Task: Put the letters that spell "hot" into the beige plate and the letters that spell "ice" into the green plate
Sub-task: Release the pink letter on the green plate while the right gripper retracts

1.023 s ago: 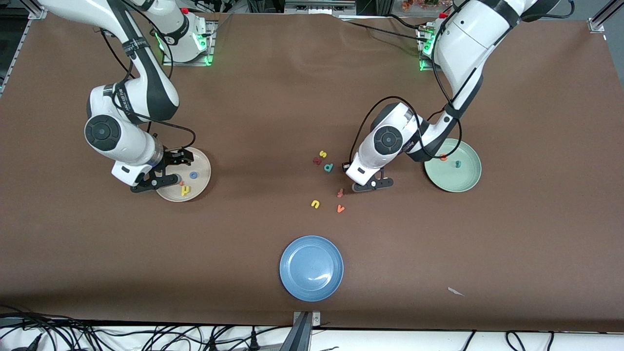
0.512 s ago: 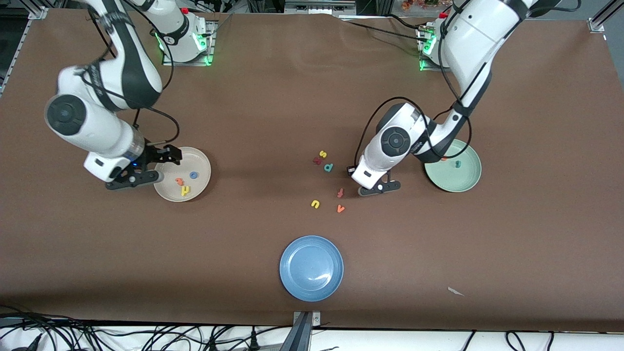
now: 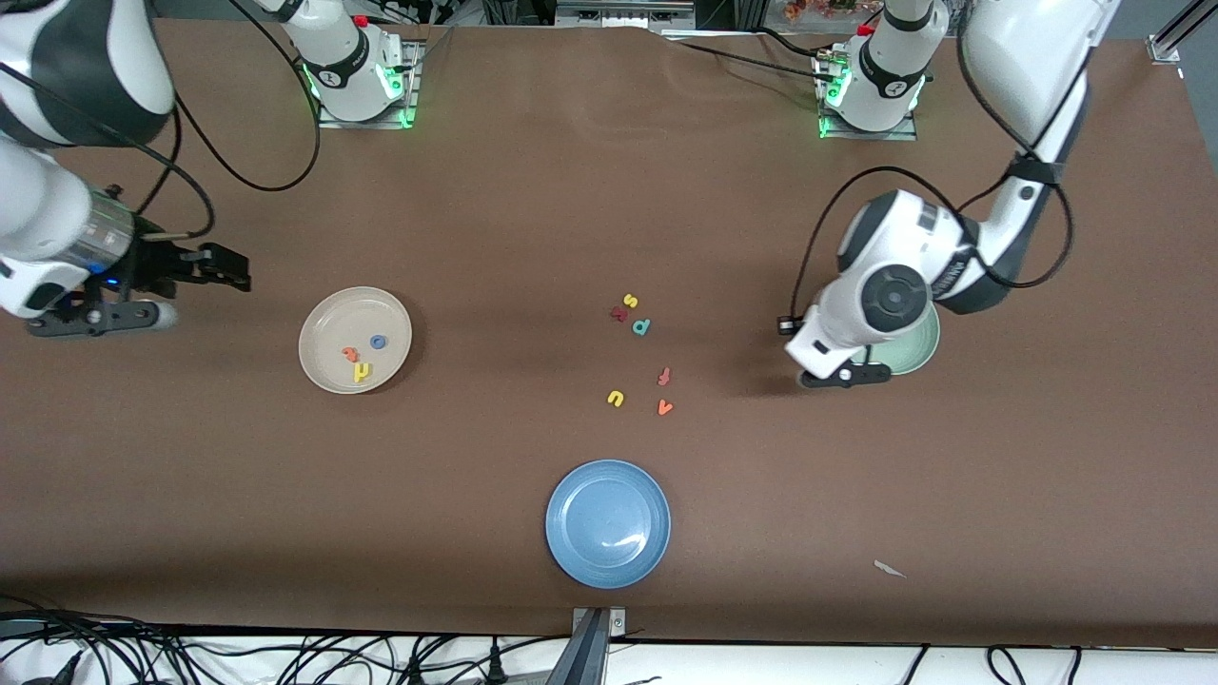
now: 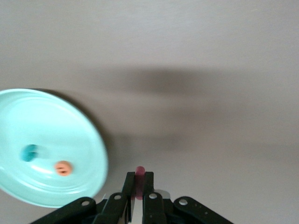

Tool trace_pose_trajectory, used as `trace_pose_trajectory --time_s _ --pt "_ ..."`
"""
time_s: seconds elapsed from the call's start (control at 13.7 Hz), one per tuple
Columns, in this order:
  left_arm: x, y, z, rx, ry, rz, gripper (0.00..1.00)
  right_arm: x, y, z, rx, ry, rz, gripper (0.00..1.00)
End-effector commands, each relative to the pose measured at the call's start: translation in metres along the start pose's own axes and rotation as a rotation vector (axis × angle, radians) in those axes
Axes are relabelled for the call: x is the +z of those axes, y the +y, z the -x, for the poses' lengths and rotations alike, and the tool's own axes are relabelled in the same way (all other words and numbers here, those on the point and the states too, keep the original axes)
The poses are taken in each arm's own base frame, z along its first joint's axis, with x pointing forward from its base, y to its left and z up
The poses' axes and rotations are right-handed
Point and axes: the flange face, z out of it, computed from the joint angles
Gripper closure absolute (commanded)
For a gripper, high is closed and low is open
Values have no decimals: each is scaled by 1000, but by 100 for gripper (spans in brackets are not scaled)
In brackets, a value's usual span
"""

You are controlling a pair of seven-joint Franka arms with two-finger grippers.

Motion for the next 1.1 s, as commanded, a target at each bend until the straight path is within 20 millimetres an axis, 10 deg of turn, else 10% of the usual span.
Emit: trace_pose_trajectory --time_s 0.0,0.29,0.58,0.73,0.95,1.02 --pt "8 -44 -4 76 -27 -22 100 -17 15 5 -25 -12 -12 0" --pt "37 -99 -11 119 -89 6 100 -54 17 8 -22 18 -5 0" --pt "74 -105 -14 120 -146 25 93 -54 19 8 -14 20 -7 0" --pt "76 -106 -15 116 -151 27 70 -55 19 8 -13 22 -7 0" --pt "71 -114 -17 104 -144 30 0 -55 19 8 -11 22 -7 0" --pt "64 -116 -18 102 -136 29 0 -54 19 8 -14 19 -7 0"
